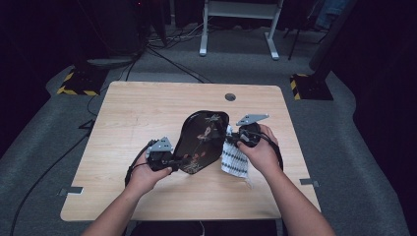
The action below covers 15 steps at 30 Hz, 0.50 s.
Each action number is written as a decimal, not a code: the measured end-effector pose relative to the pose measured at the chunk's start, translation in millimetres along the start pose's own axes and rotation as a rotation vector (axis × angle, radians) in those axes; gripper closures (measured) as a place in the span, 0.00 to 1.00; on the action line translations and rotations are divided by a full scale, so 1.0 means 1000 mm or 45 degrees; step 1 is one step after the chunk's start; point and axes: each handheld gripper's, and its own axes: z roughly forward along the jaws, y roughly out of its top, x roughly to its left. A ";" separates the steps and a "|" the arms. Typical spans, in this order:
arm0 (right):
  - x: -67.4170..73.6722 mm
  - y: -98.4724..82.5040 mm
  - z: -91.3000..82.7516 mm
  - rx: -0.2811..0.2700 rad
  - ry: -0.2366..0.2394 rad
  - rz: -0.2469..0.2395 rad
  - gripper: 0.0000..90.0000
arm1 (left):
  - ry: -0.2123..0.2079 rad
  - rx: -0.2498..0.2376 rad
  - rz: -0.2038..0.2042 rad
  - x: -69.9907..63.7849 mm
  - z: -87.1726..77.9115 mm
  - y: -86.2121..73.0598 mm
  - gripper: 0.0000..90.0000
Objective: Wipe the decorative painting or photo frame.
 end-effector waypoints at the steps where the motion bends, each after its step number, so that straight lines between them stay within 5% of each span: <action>1: 0.000 -0.002 0.001 0.006 0.001 0.000 0.88 | -0.002 -0.002 -0.003 0.000 0.000 0.000 0.88; 15: 0.000 -0.023 0.017 0.074 0.003 0.032 0.88 | -0.003 -0.001 0.001 0.000 0.000 0.000 0.88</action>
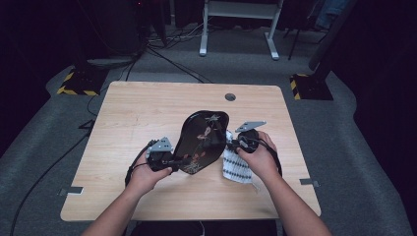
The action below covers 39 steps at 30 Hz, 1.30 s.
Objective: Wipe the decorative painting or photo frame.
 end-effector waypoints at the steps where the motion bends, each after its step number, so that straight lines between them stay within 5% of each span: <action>1: 0.000 -0.001 0.001 -0.002 -0.001 -0.001 0.88 | 0.001 -0.001 0.000 0.000 0.000 0.000 0.88; 25: 0.006 -0.022 0.033 0.125 0.060 0.019 0.88 | 0.002 0.008 0.016 -0.001 0.000 0.000 0.87; 35: 0.018 -0.026 0.042 0.178 0.080 -0.002 0.88 | 0.009 0.004 0.012 -0.002 0.002 0.000 0.87; 39: 0.026 -0.027 0.042 0.176 0.132 -0.006 0.88 | 0.014 -0.001 0.008 -0.003 0.003 0.000 0.87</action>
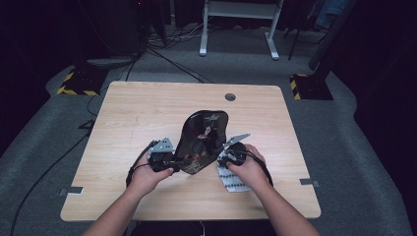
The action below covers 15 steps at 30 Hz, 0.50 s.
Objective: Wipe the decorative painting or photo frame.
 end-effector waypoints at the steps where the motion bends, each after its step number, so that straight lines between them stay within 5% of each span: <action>1: 0.004 0.000 0.001 -0.008 0.038 -0.007 0.88 | 0.002 -0.001 0.001 0.000 0.000 0.000 0.87; 15: 0.028 0.011 -0.023 -0.030 0.061 -0.268 0.89 | 0.044 -0.042 0.009 0.003 0.002 -0.001 0.89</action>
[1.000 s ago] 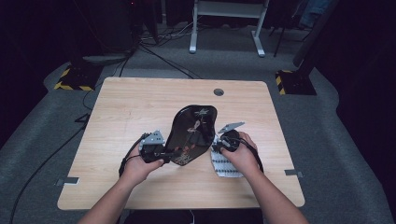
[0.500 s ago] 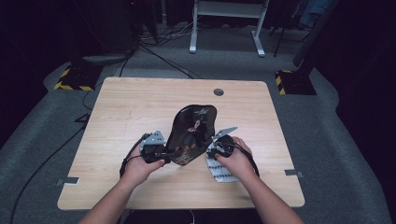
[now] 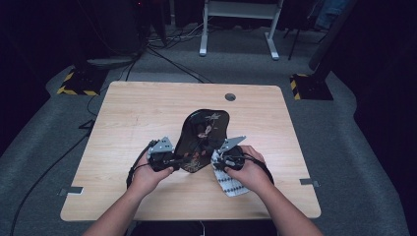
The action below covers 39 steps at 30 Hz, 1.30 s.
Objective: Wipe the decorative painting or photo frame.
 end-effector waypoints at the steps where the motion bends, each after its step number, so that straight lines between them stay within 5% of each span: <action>1: 0.001 0.001 -0.001 -0.010 0.011 -0.014 0.89 | -0.003 -0.002 0.000 0.001 0.001 0.000 0.89; 9: 0.022 0.014 0.004 -0.057 0.151 -0.183 0.88 | 0.019 -0.020 -0.003 0.003 0.003 0.001 0.89; 13: 0.038 0.016 0.017 -0.024 0.247 -0.296 0.88 | 0.025 -0.018 0.006 0.003 0.003 0.001 0.89; 18: 0.049 0.013 0.036 0.030 0.311 -0.324 0.85 | 0.017 -0.016 0.004 0.003 0.003 0.001 0.89; 23: 0.048 0.012 0.040 -0.009 0.280 -0.267 0.71 | 0.039 -0.005 -0.003 0.003 0.001 0.001 0.85; 31: 0.034 0.007 0.020 -0.149 0.245 -0.128 0.55 | 0.056 -0.079 -0.035 0.003 -0.006 0.002 0.58; 35: 0.021 0.007 0.004 -0.257 0.160 -0.062 0.49 | 0.065 -0.099 -0.028 0.001 -0.009 0.002 0.50; 39: 0.003 0.008 -0.014 -0.310 0.074 0.069 0.49 | 0.086 -0.100 -0.031 -0.001 -0.014 0.003 0.45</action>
